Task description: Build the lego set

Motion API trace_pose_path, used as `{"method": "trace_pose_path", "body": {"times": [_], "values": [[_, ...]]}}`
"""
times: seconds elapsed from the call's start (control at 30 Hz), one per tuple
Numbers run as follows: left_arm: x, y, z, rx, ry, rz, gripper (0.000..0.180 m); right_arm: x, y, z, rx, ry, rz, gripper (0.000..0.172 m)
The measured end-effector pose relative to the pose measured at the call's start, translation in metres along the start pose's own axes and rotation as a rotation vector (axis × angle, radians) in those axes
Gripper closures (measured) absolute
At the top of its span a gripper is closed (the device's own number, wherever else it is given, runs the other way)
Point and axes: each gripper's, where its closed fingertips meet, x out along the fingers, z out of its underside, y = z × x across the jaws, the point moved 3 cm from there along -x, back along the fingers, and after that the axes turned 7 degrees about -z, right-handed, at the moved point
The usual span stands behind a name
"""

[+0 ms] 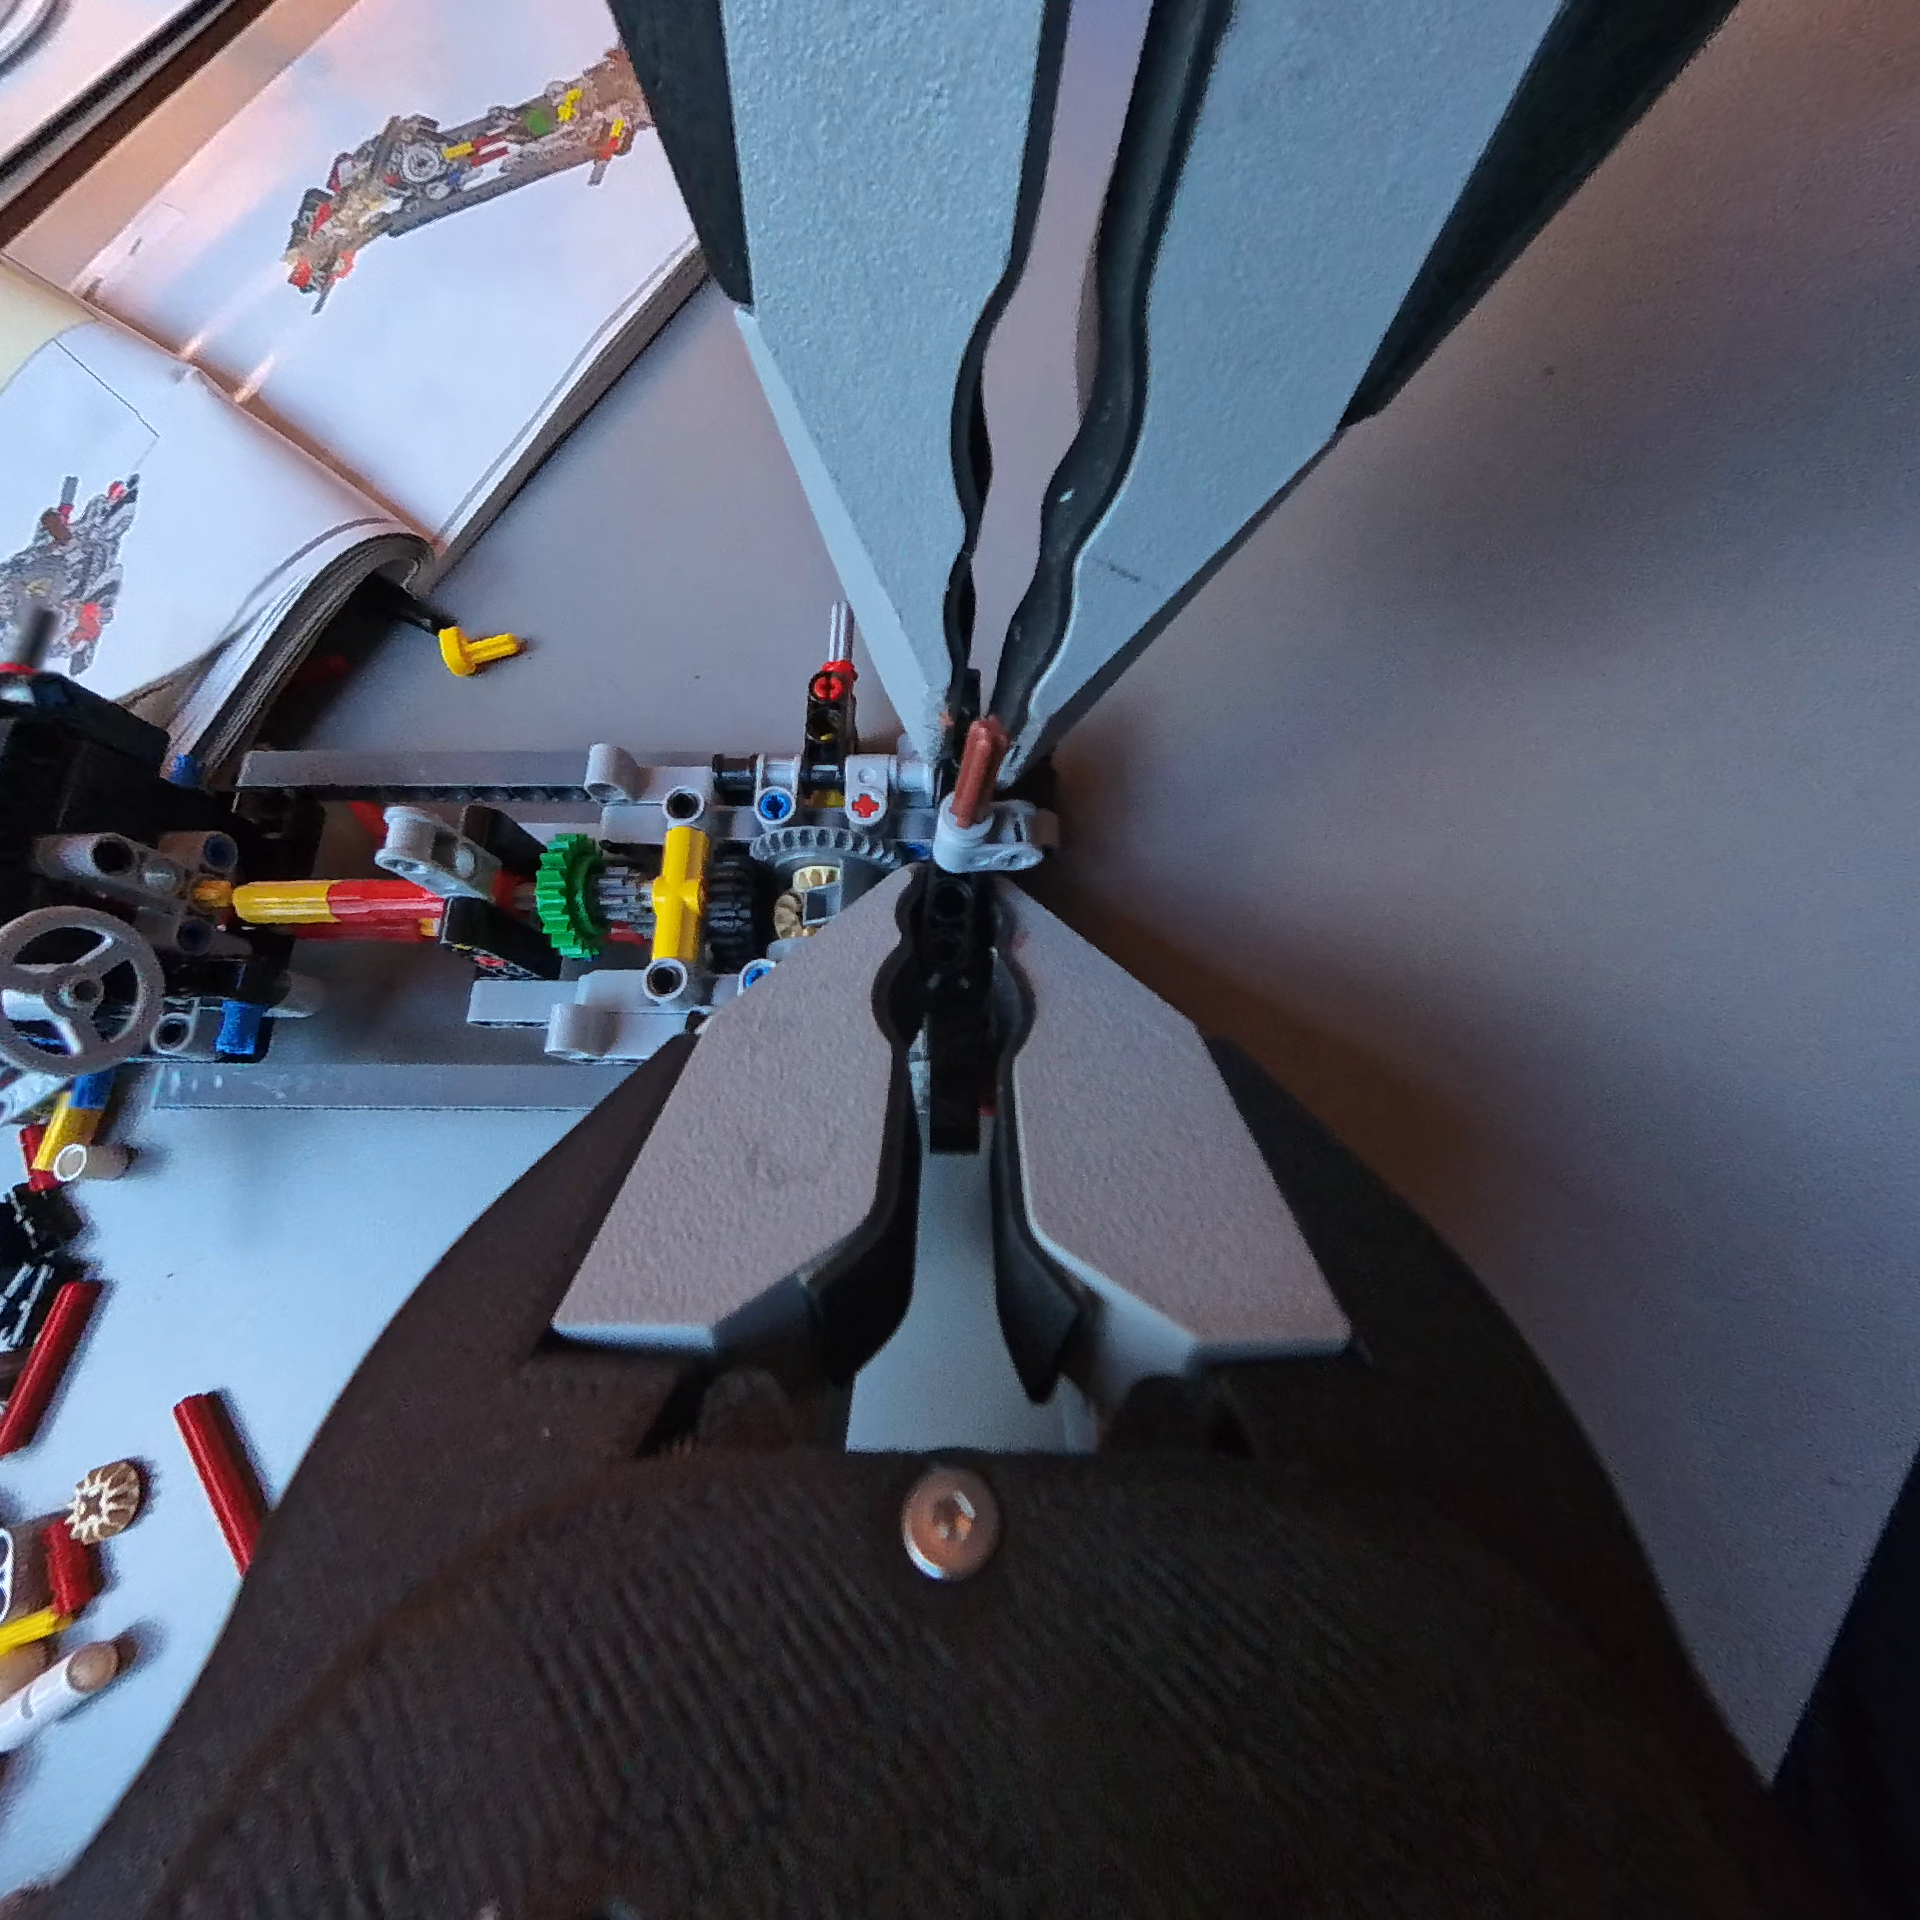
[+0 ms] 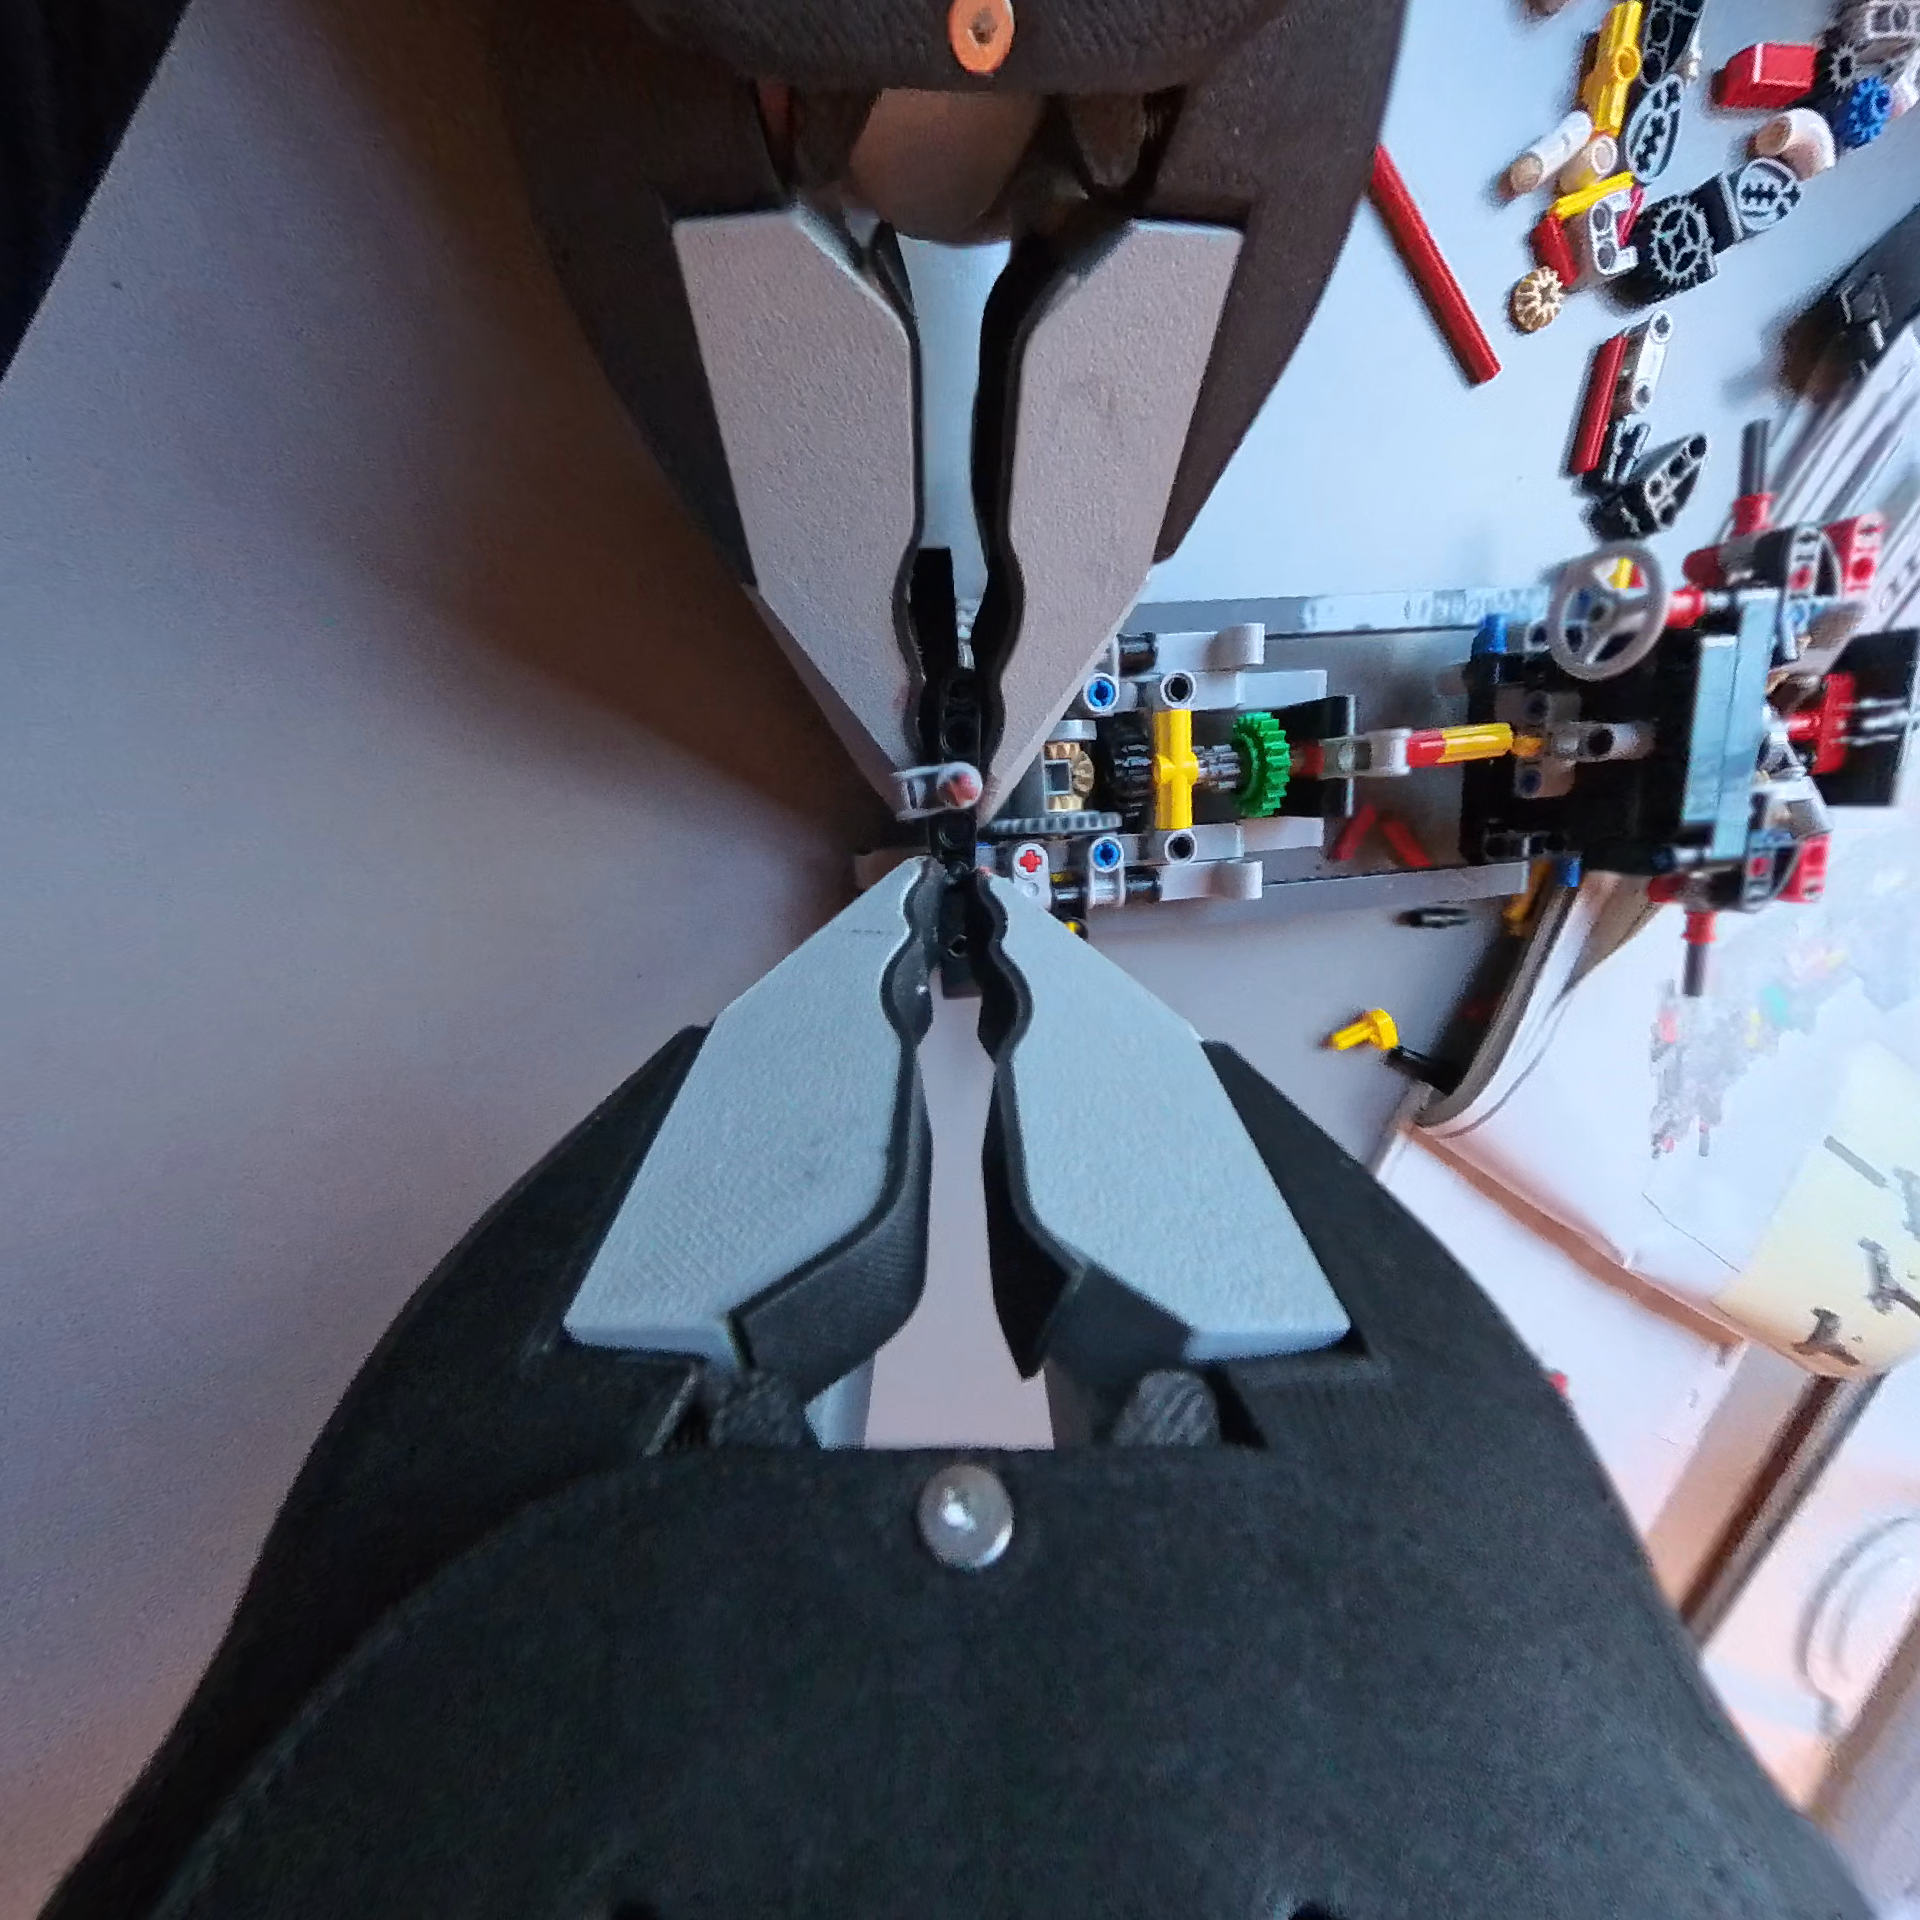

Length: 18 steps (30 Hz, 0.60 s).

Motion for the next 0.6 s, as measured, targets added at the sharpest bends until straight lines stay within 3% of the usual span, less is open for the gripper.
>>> {"method": "trace_pose_path", "body": {"times": [0.23, 0.47, 0.6], "values": [[0.0, -0.003, 0.0, -0.02, 0.002, -0.006, 0.174, 0.0, 0.005, 0.007, 0.166, 0.328, -0.055, 0.17], [0.0, -0.001, -0.002, -0.02, 0.012, 0.021, 0.173, -0.003, 0.003, 0.016, 0.265, 0.409, -0.077, 0.17], [-0.006, -0.001, -0.002, -0.048, 0.03, 0.05, 0.163, -0.002, 0.003, 0.019, 0.278, 0.441, -0.09, 0.17]]}}
